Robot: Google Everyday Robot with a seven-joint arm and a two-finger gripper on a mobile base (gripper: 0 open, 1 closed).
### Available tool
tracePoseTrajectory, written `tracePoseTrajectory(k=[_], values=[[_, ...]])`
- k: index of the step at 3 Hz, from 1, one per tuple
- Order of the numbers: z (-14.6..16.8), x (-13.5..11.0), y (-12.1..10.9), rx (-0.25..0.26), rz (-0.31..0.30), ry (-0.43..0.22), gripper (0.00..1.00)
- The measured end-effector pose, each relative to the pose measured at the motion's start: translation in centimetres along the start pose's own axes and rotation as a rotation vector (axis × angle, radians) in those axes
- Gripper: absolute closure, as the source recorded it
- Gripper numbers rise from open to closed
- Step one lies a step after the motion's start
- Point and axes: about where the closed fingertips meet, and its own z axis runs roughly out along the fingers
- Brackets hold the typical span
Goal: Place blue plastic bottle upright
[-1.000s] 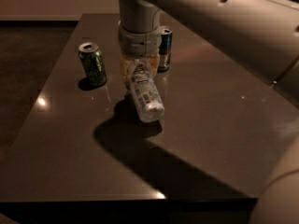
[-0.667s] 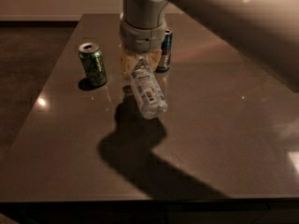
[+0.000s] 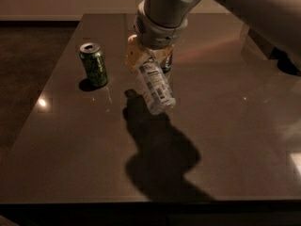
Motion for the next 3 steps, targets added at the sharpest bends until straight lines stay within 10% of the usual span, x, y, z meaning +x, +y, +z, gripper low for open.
tracePoseTrajectory(k=[3], values=[[-2.7, 0.7, -1.6, -0.168, -0.042, -0.231, 1.0]])
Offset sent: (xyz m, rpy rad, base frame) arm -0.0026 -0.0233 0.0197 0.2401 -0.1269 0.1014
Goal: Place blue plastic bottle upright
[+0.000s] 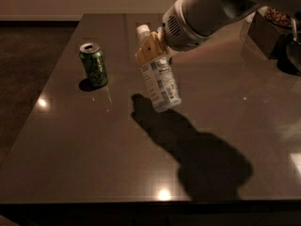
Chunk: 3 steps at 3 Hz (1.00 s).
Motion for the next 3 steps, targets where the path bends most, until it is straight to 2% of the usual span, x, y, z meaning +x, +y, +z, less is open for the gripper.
tracePoseTrajectory(k=[1, 2, 3], values=[[0.0, 0.0, 0.01, 0.0, 0.0, 0.0, 1.0], [-0.02, 0.06, -0.13, -0.049, 0.027, -0.038, 1.0], [-0.11, 0.66, -0.95, -0.128, 0.08, -0.126, 1.0]])
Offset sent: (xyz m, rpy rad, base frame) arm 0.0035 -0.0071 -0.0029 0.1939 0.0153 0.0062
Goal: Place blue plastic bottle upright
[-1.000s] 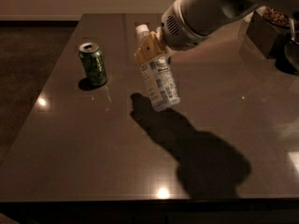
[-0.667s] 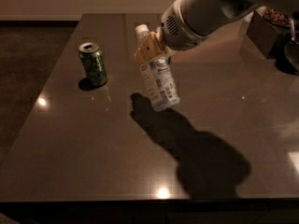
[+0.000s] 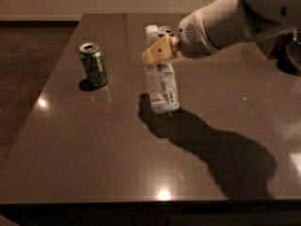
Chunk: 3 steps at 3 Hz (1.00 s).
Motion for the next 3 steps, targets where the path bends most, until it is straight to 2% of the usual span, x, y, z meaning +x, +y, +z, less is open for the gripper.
tracePoseTrajectory(k=[1, 2, 3], values=[[-0.7, 0.0, -0.6, -0.061, 0.026, -0.112, 1.0], [-1.9, -0.4, -0.9, -0.091, -0.001, -0.258, 1.0], [-2.8, -0.5, -0.9, -0.06, -0.047, -0.342, 1.0]])
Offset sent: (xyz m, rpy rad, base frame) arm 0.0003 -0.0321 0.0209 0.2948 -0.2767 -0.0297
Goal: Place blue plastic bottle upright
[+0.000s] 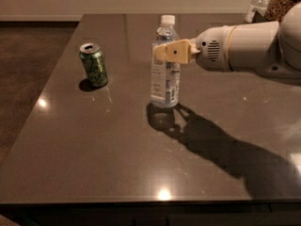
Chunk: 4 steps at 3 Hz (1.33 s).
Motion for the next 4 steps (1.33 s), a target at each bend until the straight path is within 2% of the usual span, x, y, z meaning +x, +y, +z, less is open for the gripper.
tracePoseTrajectory(k=[2, 4], values=[[-1.12, -0.05, -0.29, 0.097, -0.102, -0.145, 1.0], [-1.17, -0.33, -0.67, 0.173, -0.226, -0.249, 1.0]])
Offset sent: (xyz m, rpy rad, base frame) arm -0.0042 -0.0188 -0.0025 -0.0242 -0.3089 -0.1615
